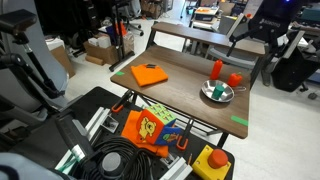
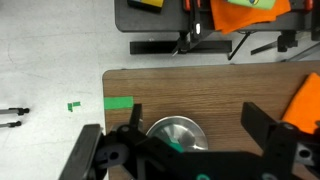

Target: Remove the green object from the plate.

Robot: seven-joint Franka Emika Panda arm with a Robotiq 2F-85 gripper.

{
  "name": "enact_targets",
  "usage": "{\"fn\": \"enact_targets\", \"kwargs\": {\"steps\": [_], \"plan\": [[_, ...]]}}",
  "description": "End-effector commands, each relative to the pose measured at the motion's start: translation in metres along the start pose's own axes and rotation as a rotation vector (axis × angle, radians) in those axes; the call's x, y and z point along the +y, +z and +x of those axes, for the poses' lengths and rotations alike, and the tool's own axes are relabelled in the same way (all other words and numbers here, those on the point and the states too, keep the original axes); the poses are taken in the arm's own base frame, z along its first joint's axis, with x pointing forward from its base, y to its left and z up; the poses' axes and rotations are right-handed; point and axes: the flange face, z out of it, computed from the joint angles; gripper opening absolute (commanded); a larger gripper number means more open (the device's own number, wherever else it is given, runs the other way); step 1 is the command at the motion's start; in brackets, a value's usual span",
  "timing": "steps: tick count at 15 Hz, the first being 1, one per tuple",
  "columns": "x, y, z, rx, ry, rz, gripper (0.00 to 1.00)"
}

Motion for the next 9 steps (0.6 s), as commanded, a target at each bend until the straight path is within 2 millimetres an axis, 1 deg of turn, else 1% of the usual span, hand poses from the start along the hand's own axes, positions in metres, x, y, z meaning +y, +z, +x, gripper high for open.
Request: {"fn": "enact_targets", "kwargs": {"steps": [1, 4, 6, 9], "plan": [[0.015, 0.02, 0.043, 0.014, 0.083, 0.008, 1.0], [0.021, 0.041, 0.067, 0.029, 0.15, -0.018, 1.0], [0.02, 0.057, 0.081, 0.033, 0.185, -0.031, 1.0], [0.014, 0.081, 0.1, 0.028, 0.209, -0.043, 1.0]]}}
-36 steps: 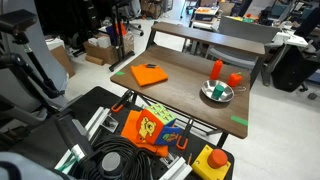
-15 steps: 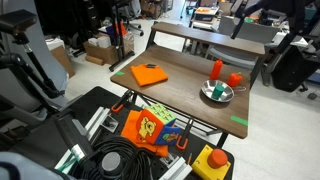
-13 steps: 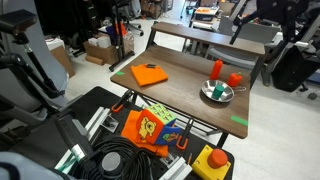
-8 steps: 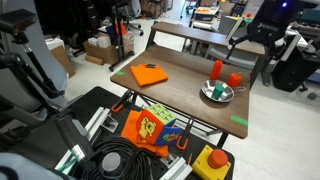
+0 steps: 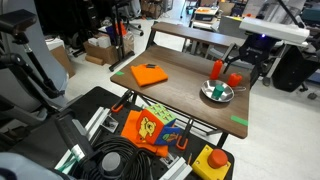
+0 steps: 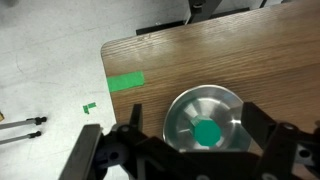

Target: Remove the green object from the plate.

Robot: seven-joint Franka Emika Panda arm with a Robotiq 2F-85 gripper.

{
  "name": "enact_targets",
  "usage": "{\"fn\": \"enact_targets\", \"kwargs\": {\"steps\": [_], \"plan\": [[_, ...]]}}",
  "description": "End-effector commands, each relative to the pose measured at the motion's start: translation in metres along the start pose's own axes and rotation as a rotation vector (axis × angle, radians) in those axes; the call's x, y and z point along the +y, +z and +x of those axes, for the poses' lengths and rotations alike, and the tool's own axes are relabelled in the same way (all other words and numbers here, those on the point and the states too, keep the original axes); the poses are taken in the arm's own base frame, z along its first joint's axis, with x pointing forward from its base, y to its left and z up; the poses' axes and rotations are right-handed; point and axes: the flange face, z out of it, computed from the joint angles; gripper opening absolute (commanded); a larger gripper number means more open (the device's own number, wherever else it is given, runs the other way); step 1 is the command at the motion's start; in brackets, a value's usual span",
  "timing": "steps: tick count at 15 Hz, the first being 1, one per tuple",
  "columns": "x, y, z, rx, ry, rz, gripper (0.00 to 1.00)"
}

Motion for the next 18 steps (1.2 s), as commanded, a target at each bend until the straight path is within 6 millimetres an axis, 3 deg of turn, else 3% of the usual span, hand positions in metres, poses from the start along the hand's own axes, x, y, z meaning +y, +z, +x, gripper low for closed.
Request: {"fn": "enact_targets", "kwargs": {"steps": [1, 11, 17, 18], "plan": [[-0.01, 0.02, 0.024, 0.01, 0.034, -0.009, 1.0], [-0.03, 0.069, 0.059, 0.071, 0.086, -0.027, 1.0], [-0.048, 0.084, 0.068, 0.064, 0.078, -0.043, 1.0], [-0.051, 0.086, 0.07, 0.061, 0.077, -0.047, 0.75]]}}
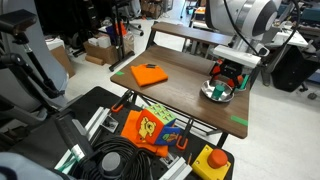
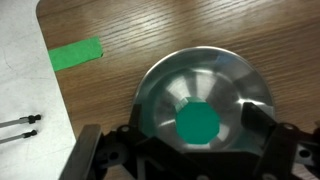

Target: Remove the green object from the plate.

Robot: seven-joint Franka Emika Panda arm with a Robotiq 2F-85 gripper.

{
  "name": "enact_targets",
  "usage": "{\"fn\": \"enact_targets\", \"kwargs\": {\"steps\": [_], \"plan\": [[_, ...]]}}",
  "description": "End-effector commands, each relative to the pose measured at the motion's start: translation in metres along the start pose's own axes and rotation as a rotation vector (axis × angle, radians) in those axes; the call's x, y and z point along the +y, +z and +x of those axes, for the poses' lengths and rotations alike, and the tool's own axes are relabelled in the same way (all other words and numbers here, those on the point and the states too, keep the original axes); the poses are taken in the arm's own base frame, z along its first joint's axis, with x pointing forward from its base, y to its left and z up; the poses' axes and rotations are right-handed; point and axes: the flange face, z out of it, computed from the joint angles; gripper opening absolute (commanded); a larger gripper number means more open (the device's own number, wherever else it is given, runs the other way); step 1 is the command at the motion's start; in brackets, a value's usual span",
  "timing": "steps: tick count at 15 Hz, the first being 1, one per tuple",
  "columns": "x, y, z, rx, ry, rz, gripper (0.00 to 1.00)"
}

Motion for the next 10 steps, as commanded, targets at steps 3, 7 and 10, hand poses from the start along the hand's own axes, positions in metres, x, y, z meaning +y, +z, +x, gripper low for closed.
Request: {"fn": "enact_targets", "kwargs": {"steps": [3, 7, 10], "plan": [[-0.014, 0.0059, 0.0136, 0.019, 0.005, -0.03, 0.58], [-0.0162, 0.0074, 0.0156, 0.021, 0.004, -0.042, 0.27], [-0.0137, 0.0018, 0.0112, 0.022, -0.007, -0.044, 0.17]]}}
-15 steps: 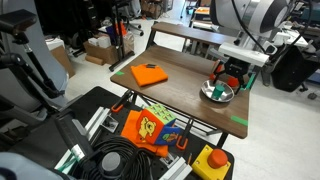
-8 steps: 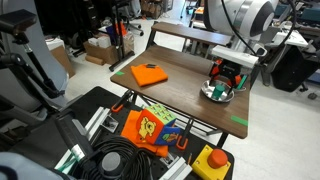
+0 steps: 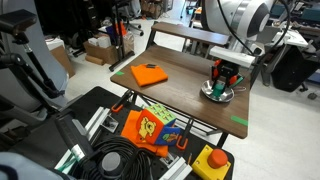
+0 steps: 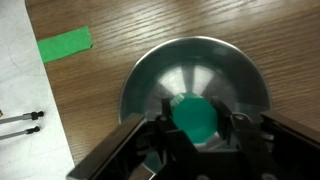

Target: Remove the green object from the plate.

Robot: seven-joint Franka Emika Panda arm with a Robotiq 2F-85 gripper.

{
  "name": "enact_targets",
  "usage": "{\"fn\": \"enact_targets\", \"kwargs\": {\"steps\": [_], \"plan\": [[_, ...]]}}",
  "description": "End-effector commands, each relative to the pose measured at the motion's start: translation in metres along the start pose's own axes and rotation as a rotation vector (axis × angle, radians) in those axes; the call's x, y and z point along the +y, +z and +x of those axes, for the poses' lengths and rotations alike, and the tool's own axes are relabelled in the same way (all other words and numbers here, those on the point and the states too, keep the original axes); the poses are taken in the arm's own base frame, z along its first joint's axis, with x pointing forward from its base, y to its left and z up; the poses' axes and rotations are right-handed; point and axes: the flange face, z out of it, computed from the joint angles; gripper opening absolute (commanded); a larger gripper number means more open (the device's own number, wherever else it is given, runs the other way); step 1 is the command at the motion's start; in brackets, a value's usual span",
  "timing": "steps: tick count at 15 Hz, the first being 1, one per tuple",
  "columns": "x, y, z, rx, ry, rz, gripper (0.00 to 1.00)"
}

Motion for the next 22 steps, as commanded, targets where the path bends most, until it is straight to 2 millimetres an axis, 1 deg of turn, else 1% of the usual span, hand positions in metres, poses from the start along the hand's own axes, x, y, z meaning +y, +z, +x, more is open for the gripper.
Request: {"fn": "enact_targets", "kwargs": {"steps": [1, 4, 7, 9, 11, 14, 16, 18, 22], "plan": [[0.003, -0.008, -0.002, 0.02, -0.015, -0.013, 0.17], [0.011, -0.021, -0.02, 0.036, -0.065, 0.006, 0.17], [0.027, -0.025, -0.046, 0.037, -0.136, 0.016, 0.17], [0.041, -0.021, -0.066, 0.005, -0.161, 0.033, 0.17], [0.056, -0.013, -0.084, -0.029, -0.161, 0.043, 0.17], [0.073, 0.001, -0.103, -0.072, -0.13, 0.057, 0.17], [0.079, 0.009, -0.103, -0.08, -0.097, 0.069, 0.17], [0.08, 0.013, -0.096, -0.082, -0.059, 0.074, 0.17], [0.075, 0.022, -0.084, -0.097, -0.012, 0.067, 0.17]]}}
